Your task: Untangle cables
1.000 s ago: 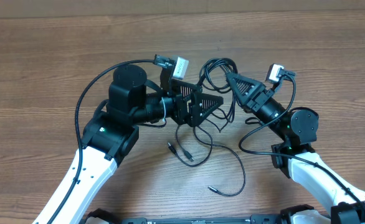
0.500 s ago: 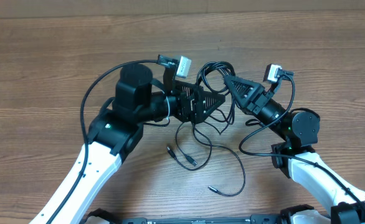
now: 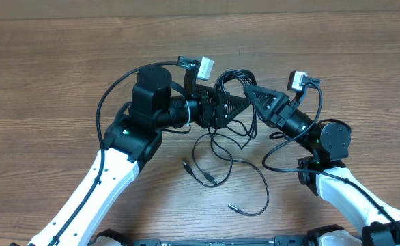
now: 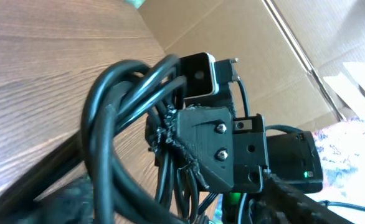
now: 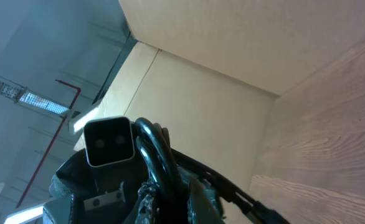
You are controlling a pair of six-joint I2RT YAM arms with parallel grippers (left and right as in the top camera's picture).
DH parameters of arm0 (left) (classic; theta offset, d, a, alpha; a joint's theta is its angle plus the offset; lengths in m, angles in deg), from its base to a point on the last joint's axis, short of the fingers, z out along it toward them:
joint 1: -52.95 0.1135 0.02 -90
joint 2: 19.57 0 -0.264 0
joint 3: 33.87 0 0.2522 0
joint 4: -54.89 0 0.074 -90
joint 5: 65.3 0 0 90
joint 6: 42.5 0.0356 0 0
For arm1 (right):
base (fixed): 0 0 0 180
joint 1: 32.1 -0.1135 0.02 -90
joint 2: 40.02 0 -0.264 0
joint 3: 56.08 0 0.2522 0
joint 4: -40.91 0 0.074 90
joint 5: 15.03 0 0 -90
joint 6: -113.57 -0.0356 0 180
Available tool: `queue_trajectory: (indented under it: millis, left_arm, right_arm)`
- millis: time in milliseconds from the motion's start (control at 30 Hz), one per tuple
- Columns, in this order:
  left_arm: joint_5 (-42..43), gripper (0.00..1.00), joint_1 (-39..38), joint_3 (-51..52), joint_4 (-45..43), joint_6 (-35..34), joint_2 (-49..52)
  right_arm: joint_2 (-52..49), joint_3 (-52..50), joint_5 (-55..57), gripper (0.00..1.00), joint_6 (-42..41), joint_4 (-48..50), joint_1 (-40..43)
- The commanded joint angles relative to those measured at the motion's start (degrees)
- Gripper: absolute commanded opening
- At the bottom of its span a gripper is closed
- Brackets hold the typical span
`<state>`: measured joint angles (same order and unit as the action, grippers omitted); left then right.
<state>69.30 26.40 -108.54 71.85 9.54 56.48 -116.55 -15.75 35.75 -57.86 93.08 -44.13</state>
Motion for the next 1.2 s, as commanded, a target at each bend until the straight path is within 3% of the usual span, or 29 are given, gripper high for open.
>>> queue_trajectory:
  millis: [0, 100, 267, 433, 567, 733, 767, 867, 1033, 1167]
  left_arm:
    - [1.1, 0.61, -0.1, -1.1, -0.4, 0.3, 0.1]
    - [1.2, 0.41, -0.1, -1.1, -0.4, 0.3, 0.1]
    - [1.6, 0.24, -0.1, -1.1, -0.4, 0.7, 0.1]
    - [1.6, 0.2, -0.1, -1.1, -0.2, 1.2, 0.1]
    - [2.0, 0.04, -0.1, -1.1, 0.0, 3.3, 0.1]
    - [1.9, 0.04, -0.1, -1.1, 1.5, 7.1, 0.1]
    - [1.9, 0.04, -0.1, -1.1, 2.0, 8.3, 0.1]
    - [2.0, 0.04, -0.1, -1.1, 3.0, 13.9, 0.1]
    - [1.9, 0.04, 0.0, -1.1, 8.3, 28.2, 0.1]
    - [-1.0, 0.04, 0.0, -1.1, 14.6, 34.4, 0.1]
  right_arm:
    - [0.1, 0.1, -2.1, 0.04, -1.0, 0.2, 0.1]
    - [0.1, 0.1, -2.1, 0.04, -0.9, -0.7, 0.1]
    - [0.1, 0.1, -2.0, 0.04, -0.3, -2.7, 0.1]
    - [0.1, 0.1, -2.0, 0.04, 0.9, -3.7, 0.1]
    - [0.1, 0.1, -2.0, 0.04, 0.9, -3.7, 0.1]
    - [0.1, 0.1, -2.1, 0.04, 0.9, -3.7, 0.1]
    - [0.1, 0.1, -2.7, 0.09, 1.2, -3.8, 0.1]
    - [0.1, 0.1, -6.1, 0.47, 5.6, -4.4, 0.1]
    - [0.1, 0.1, -10.9, 0.9, 15.6, -9.5, 0.1]
    - [0.1, 0.1, -12.6, 1.0, 25.9, -13.0, 0.1]
